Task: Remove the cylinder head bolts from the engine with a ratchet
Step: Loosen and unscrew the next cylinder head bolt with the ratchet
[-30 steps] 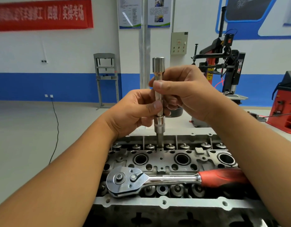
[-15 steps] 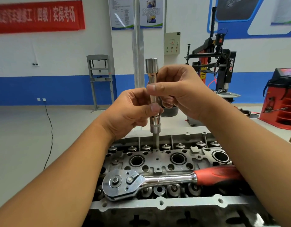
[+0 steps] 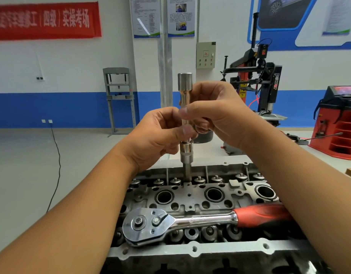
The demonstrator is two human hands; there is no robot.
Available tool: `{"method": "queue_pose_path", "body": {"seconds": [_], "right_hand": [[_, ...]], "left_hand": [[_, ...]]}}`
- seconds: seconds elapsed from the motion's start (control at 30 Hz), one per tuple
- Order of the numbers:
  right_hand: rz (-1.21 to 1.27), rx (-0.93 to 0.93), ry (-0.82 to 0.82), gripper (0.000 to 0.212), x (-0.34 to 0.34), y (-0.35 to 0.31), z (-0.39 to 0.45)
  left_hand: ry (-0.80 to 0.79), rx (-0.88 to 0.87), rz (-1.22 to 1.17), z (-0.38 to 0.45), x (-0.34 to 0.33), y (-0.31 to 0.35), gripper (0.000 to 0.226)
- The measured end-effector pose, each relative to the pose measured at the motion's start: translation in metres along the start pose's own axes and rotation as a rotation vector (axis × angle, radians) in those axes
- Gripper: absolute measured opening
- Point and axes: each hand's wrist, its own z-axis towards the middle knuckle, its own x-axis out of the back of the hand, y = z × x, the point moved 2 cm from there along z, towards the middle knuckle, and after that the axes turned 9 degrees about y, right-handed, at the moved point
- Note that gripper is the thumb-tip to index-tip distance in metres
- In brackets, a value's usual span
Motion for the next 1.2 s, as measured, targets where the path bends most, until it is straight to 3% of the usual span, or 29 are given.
{"method": "queue_pose_path", "body": {"seconds": [0.2,0.4,0.57,0.77,0.87,1.03,1.2], "right_hand": [[-0.038,0.002,0.015,0.018,-0.0009,0.0017,-0.0009],[-0.017,0.012,0.017,0.048,-0.0011,0.0029,-0.0006],[-0.016,-0.002,-0.009,0.034,-0.0008,0.0019,-0.0004],[-0.022,0.007,-0.013,0.025,-0.0014,0.0039,-0.0008],[0.011,0.006,-0.036,0.019,-0.0016,0.0044,-0.0009],[-0.011,-0.011,-0.039,0.027,-0.0021,0.0031,-0.0011],[-0.021,-0.006,-0.033,0.034,-0.0001,0.0031,-0.0010]], "left_hand": [[0.051,-0.017,0.026,0.0004,0.0025,0.0006,0.034],[-0.071,0.063,-0.071,-0.0027,-0.0002,0.0026,0.023],[-0.106,0.037,-0.074,-0.0020,-0.0009,0.0018,0.020],[-0.014,0.005,0.015,0.0011,0.0021,-0.0013,0.010],[-0.062,0.065,-0.061,-0.0003,0.0010,-0.0030,0.020],[-0.118,0.081,-0.127,-0.0009,-0.0001,-0.0021,0.021],[-0.074,0.001,-0.005,0.0005,0.0010,-0.0022,0.011]]}}
